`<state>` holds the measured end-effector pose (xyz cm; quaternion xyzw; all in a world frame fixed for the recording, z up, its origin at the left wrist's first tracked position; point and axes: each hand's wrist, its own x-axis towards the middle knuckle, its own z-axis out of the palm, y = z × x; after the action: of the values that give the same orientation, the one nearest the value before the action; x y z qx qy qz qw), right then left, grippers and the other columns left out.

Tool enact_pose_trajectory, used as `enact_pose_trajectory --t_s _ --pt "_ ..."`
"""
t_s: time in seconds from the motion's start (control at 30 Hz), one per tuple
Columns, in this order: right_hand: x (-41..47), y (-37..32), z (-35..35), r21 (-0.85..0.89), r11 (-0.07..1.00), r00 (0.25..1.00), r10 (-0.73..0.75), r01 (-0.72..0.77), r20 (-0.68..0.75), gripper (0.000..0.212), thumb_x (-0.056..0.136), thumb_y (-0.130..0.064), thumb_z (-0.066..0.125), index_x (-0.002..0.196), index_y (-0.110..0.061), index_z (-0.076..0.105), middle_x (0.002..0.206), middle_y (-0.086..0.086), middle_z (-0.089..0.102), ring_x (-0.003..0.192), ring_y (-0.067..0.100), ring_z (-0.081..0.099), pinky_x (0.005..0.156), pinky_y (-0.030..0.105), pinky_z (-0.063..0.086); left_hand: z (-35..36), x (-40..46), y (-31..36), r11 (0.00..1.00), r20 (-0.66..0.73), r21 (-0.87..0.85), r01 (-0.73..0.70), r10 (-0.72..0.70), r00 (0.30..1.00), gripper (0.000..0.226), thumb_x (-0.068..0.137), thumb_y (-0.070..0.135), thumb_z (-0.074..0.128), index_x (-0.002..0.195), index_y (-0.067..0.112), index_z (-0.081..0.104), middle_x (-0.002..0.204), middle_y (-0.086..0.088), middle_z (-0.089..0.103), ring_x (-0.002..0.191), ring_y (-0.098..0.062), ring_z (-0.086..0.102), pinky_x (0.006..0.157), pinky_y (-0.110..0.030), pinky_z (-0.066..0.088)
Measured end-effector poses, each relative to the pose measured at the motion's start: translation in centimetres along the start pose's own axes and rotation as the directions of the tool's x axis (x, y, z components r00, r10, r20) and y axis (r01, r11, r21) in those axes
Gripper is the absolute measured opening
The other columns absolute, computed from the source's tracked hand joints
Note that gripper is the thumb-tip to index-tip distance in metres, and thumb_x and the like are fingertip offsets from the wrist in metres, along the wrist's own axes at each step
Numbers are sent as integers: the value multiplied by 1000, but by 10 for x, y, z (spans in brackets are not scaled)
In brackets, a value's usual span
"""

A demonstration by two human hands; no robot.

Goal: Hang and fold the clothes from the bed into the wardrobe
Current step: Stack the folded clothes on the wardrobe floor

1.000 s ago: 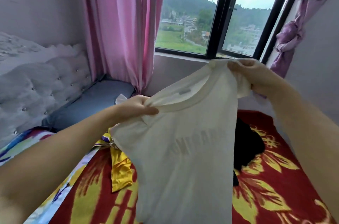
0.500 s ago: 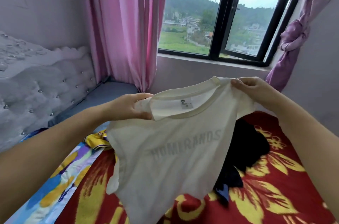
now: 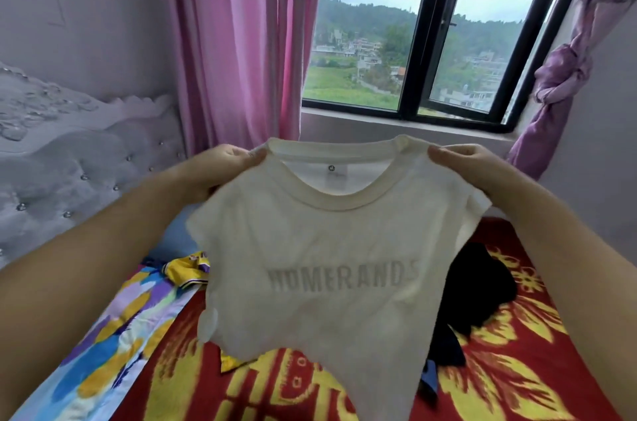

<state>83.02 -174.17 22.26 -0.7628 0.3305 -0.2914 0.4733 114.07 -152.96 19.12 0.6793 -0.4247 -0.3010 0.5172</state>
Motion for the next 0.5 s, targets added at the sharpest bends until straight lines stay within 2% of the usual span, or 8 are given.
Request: enact_pose_trajectory --t_s 0.07,0.17,0.27,0.37,0.43,0.5 --pt "7 4 28 26 999 996 36 -34 -80 20 97 -27 56 88 -15 68 66 -3 72 55 12 67 49 23 54 20 9 -6 971 -31 -181 153 -162 986 32 98 31 50 93 2 64 72 -8 71 55 -14 66 51 -22 55" --pt "9 10 79 19 1000 997 10 -9 -73 31 102 -19 44 101 5 63 78 14 60 66 24 53 60 32 42 54 13 -6 906 55 -320 279 -276 960 23 101 22 44 88 8 58 66 -5 63 46 -11 61 44 -22 52" --pt "-2 8 122 -172 968 983 -175 183 59 27 103 -18 41 90 -3 59 75 8 52 65 19 46 60 31 36 87 9 0 881 162 -358 310 -269 949 24 102 19 41 90 4 56 60 -8 67 51 -17 67 46 -28 55" --pt "-15 5 138 -362 854 925 -323 375 198 31 103 -29 38 101 -4 58 92 8 65 83 20 58 77 32 44 103 6 6 871 202 -404 280 -214 956 26 101 13 37 89 3 59 63 -13 69 57 -20 70 50 -29 57" --pt "-19 1 134 -394 824 905 -302 406 301 35 102 -39 37 110 -12 58 99 3 68 89 18 62 81 30 47 104 5 7 842 216 -473 258 -173 961 29 98 5 35 82 6 59 68 -17 70 60 -23 71 51 -29 57" --pt "-19 -2 127 -455 788 886 -234 414 401 36 97 -44 46 116 -15 55 103 3 67 93 19 62 84 32 49 103 4 6 808 241 -535 248 -135 961 28 94 -1 35 82 4 60 74 -20 69 63 -25 71 57 -34 59"
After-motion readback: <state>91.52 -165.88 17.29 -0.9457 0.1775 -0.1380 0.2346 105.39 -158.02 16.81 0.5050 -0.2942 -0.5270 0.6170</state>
